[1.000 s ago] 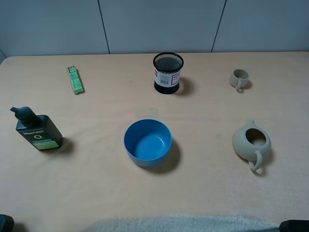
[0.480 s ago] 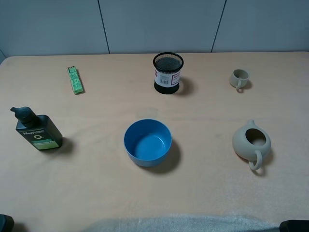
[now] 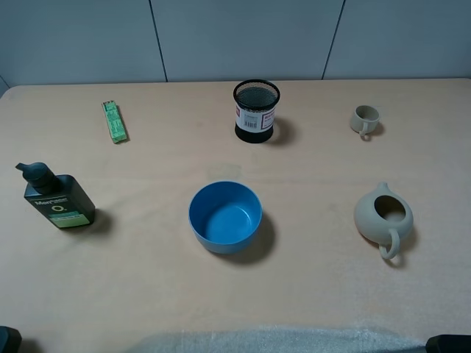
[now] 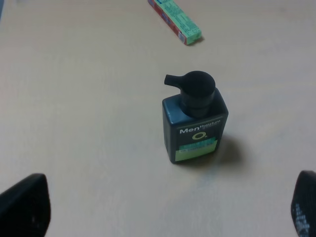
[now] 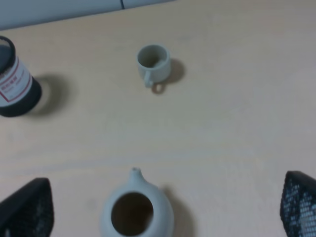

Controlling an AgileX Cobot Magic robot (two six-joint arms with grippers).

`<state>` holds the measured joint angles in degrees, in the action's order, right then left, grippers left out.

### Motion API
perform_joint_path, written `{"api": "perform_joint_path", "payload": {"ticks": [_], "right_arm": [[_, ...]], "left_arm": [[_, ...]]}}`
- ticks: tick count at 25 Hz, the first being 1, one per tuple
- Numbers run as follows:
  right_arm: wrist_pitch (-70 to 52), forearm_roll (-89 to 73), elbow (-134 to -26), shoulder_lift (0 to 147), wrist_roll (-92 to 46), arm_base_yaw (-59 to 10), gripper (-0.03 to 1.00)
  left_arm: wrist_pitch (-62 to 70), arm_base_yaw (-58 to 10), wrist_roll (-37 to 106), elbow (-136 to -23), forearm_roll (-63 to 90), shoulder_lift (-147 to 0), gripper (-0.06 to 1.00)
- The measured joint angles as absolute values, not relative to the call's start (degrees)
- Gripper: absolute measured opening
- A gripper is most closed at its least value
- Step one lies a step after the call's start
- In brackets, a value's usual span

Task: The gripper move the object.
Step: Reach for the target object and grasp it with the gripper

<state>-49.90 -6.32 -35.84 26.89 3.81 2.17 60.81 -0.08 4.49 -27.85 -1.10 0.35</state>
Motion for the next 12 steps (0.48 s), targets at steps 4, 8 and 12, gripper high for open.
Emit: {"api": "perform_joint_path", "payload": {"ticks": [4, 8, 12], "right_arm": [[-48.81, -6.5, -40.36, 35.29, 2.64, 2.17, 0.69], [-48.77, -6.5, -45.3, 43.27, 1.06, 2.17, 0.69], [-48.73, -6.5, -50.17, 51.05, 0.0, 2.17, 0.69]], "left_arm": [[60.81, -0.08, 4.49, -27.85, -1.1, 0.35, 0.99], [60.81, -0.08, 4.49, -27.85, -1.1, 0.35, 0.99], [60.81, -0.08, 4.49, -27.85, -1.1, 0.35, 0.99]]}}
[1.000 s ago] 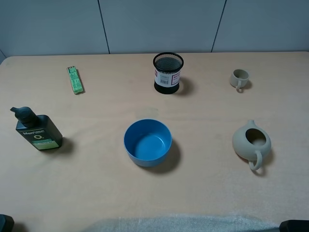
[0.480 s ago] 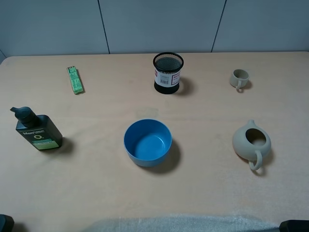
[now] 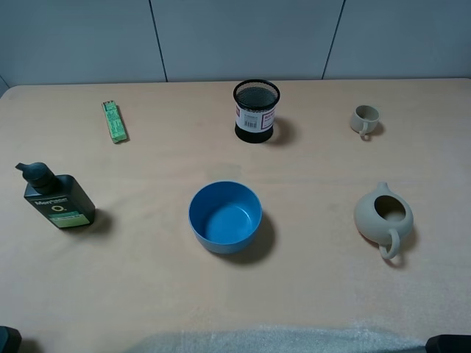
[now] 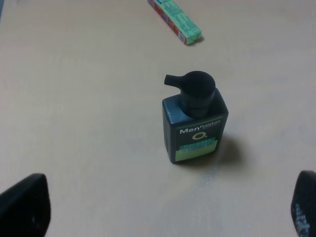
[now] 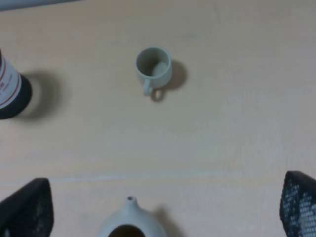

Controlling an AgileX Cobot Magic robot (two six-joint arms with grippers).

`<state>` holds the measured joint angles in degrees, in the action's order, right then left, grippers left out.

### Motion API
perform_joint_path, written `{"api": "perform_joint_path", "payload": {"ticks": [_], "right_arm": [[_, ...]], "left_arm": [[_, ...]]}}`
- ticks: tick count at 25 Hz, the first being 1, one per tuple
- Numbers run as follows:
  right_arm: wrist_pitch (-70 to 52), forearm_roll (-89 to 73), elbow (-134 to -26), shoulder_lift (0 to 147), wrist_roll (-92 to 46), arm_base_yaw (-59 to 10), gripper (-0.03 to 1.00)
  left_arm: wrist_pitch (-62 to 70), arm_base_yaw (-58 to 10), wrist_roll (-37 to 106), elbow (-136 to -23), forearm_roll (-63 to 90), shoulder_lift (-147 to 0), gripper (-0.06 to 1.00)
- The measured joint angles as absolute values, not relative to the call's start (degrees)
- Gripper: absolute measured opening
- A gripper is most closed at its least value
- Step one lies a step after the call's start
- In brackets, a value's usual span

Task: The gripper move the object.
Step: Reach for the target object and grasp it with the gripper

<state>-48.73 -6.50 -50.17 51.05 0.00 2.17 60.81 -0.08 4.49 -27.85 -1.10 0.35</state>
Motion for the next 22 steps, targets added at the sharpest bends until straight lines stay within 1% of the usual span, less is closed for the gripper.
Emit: {"api": "perform_joint_path", "payload": {"ticks": [7, 22], "right_arm": [[-49.26, -6.5, -57.92, 62.59, -1.66, 2.17, 0.69], [-58.18, -6.5, -73.9, 83.55, -4.33, 2.17, 0.69]], "left_arm": [[60.81, -0.08, 4.49, -27.85, -1.1, 0.35, 0.99], [60.81, -0.08, 4.49, -27.85, -1.1, 0.35, 0.99]]}}
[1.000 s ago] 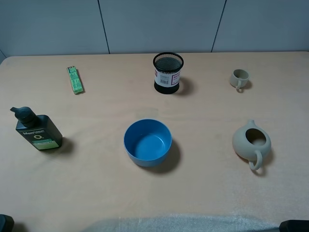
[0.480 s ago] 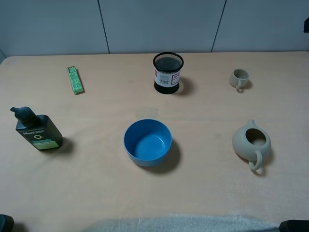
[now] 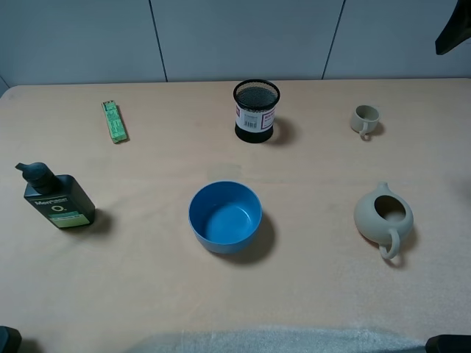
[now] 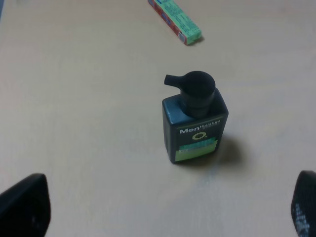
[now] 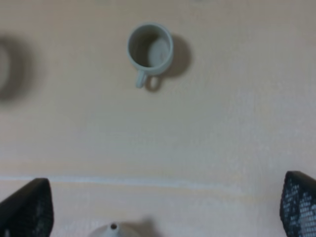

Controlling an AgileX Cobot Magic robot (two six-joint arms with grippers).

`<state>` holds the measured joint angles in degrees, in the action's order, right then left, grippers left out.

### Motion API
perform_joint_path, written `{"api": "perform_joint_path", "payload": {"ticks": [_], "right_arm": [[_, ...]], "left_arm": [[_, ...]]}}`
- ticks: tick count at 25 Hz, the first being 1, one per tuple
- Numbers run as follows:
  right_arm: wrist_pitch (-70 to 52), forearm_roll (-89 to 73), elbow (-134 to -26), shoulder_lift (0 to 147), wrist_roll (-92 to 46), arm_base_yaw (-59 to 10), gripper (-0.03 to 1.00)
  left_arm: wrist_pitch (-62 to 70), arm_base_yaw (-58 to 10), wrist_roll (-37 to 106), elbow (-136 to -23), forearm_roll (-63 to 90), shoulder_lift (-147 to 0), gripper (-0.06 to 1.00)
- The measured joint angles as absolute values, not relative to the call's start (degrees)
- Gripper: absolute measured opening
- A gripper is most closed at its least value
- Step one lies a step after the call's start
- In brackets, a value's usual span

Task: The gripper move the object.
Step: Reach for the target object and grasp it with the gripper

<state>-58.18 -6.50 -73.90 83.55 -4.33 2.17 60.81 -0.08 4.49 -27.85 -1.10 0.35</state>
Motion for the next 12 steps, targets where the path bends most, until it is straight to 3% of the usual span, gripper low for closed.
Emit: {"api": "perform_joint_path", "payload": {"ticks": [6, 12], "right_arm": [[-60.04, -5.48, -79.51, 91.08, -4.63, 1.32, 0.69], [-60.63, -1.28, -86.32, 100.16, -3.24, -3.86, 0.69]], "left_arm": [[60.81, -0.08, 4.49, -27.85, -1.1, 0.35, 0.99], [60.81, -0.08, 4.49, -27.85, -1.1, 0.35, 0.99]]}}
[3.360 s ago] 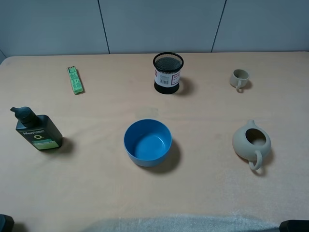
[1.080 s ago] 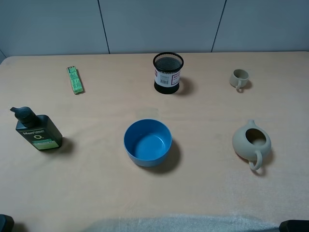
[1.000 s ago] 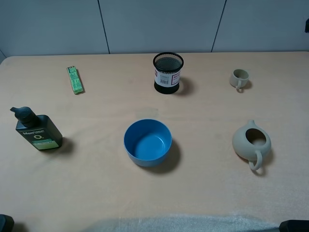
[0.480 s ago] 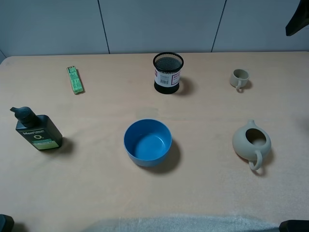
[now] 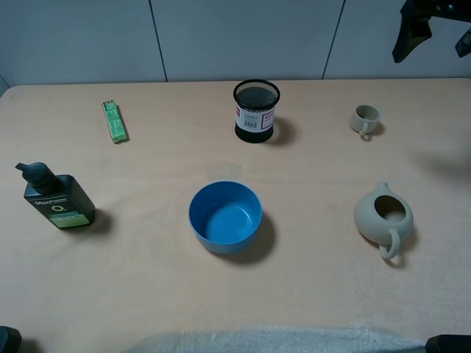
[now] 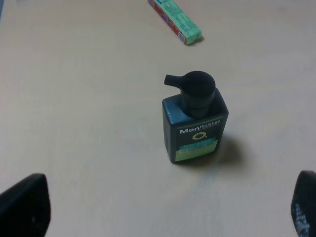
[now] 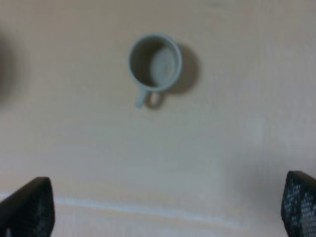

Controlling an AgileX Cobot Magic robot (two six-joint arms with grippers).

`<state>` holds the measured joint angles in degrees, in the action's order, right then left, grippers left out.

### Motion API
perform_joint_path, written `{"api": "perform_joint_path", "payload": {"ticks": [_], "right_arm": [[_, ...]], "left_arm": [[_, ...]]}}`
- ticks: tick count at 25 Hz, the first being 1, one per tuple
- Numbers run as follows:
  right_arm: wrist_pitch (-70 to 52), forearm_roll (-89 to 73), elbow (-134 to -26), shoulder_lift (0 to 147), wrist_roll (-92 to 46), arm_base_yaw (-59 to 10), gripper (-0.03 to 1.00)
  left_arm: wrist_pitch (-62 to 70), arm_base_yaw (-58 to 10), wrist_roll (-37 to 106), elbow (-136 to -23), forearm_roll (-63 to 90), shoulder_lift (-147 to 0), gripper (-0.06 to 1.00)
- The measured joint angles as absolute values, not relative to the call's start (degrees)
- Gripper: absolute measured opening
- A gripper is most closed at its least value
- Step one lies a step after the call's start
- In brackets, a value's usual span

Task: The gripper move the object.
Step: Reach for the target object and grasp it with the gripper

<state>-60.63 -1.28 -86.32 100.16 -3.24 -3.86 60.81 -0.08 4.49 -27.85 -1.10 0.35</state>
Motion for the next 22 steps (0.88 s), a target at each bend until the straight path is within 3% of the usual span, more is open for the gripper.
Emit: {"api": "perform_joint_path", "payload": {"ticks": [9, 22], "right_arm": [[-60.69, -1.85, -94.51, 112.65, -2.8, -5.14, 0.69], [-57.12, -4.19, -95.65, 123.59, -3.33, -5.14, 0.69]], "left_arm": [[60.81, -0.08, 4.49, -27.85, -1.1, 0.35, 0.99], [60.81, -0.08, 4.49, -27.85, -1.1, 0.35, 0.99]]}}
